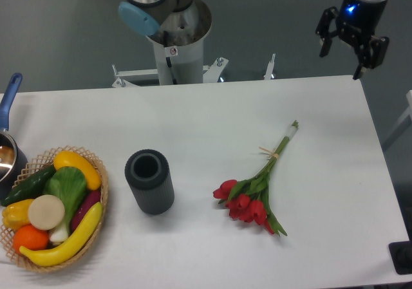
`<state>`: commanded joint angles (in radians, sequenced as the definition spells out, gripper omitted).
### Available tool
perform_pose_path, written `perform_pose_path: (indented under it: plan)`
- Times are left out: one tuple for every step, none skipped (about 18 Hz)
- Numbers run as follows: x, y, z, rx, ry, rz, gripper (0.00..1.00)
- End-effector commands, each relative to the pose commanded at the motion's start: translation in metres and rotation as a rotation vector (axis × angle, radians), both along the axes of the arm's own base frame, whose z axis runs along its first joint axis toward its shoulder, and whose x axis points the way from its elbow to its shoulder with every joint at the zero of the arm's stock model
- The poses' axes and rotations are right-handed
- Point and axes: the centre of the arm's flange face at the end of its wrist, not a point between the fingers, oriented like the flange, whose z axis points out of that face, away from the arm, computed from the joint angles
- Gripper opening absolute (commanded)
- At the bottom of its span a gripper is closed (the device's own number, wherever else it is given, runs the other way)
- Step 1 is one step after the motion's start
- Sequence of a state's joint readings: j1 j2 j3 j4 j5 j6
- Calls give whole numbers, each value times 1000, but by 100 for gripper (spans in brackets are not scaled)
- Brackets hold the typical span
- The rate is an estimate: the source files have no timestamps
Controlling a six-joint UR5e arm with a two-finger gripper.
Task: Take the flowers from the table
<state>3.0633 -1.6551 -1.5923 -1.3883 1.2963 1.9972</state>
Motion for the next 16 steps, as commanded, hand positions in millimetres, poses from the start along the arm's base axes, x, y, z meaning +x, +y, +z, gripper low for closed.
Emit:
perform_pose_path:
  plan:
    - [0, 1, -1, 6, -2, 1, 100]
    - [0, 0, -1, 5, -4, 1, 100]
    - [0, 1, -1, 6, -2, 1, 100]
    - [1, 1, 1, 6, -2, 2, 100]
    - [1, 1, 2, 6, -5, 23, 100]
    - [2, 2, 1, 8, -17, 55, 100]
    - [2, 5, 1, 11, -27, 86, 100]
    - [3, 8, 1, 12, -36, 112, 100]
    - [4, 10, -1, 9, -44, 129, 100]
    - [6, 11, -2, 7, -46, 129, 100]
    - [5, 11, -3, 7, -46, 129, 100]
    - [6, 11, -2, 9, -47, 130, 100]
    - [5, 11, -3, 9, -48, 130, 100]
    - [6, 12, -3, 10, -50, 131, 100]
    - [8, 14, -5, 9, -54, 127, 100]
    - [9, 16, -8, 8, -60, 122, 100]
